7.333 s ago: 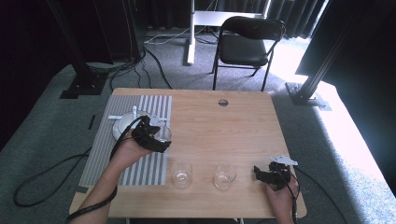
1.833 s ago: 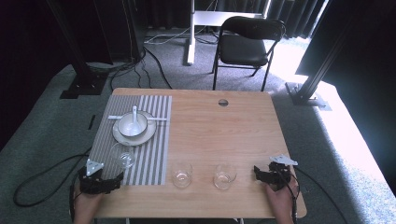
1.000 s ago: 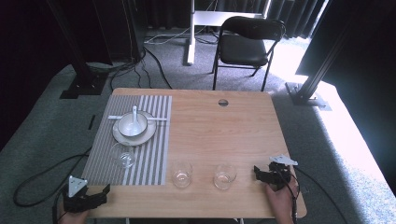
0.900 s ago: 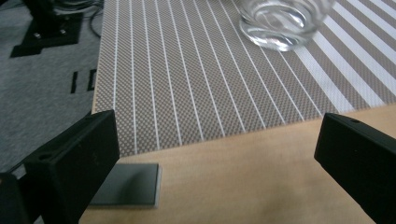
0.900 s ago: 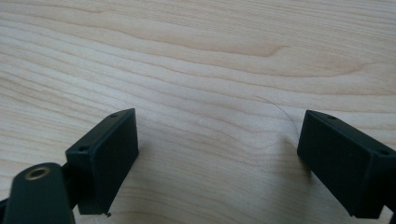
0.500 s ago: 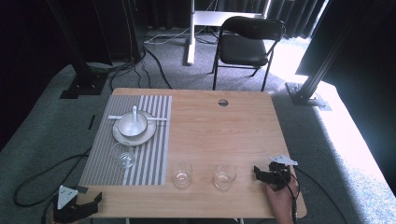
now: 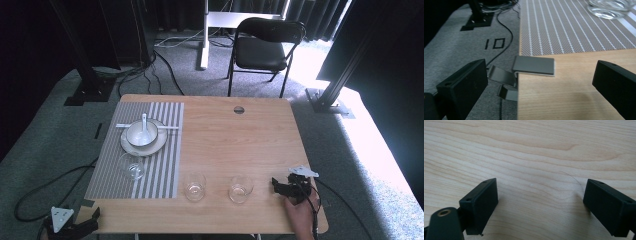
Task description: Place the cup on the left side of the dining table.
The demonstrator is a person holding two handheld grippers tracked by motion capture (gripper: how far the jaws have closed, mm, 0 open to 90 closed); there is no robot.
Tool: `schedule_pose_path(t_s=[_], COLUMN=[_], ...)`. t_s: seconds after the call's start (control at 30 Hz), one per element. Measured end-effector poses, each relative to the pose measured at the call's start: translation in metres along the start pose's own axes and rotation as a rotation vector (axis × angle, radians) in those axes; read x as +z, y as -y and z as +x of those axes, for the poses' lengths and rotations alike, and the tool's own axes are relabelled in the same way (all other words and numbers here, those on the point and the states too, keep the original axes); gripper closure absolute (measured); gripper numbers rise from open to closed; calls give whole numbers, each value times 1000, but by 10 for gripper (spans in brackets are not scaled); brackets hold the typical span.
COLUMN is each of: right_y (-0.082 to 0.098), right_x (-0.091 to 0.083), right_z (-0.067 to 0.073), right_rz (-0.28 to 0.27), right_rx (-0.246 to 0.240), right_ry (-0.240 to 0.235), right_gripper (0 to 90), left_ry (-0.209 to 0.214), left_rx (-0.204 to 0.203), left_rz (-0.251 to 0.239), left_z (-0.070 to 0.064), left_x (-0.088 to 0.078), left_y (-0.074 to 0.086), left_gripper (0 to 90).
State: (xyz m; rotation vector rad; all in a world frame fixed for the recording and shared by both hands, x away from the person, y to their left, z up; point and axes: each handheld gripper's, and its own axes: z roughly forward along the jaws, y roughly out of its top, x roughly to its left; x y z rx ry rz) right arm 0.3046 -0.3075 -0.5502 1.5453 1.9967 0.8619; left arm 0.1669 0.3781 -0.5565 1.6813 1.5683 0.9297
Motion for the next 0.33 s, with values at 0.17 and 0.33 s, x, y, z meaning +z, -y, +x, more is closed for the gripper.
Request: schedule_pose_path(t_s=[0.17, 0.33], right_y=[0, 0], right_x=[0, 0], right_z=[0, 0], right_rz=[0, 0], right_rx=[0, 0], right_ry=[0, 0], right_gripper=[119, 119], left_ry=[-30, -43], left_rx=[-11, -32], left_rz=[9, 45], left_z=[1, 3], left_x=[1, 5], left_y=[1, 2], left_gripper=[5, 4])
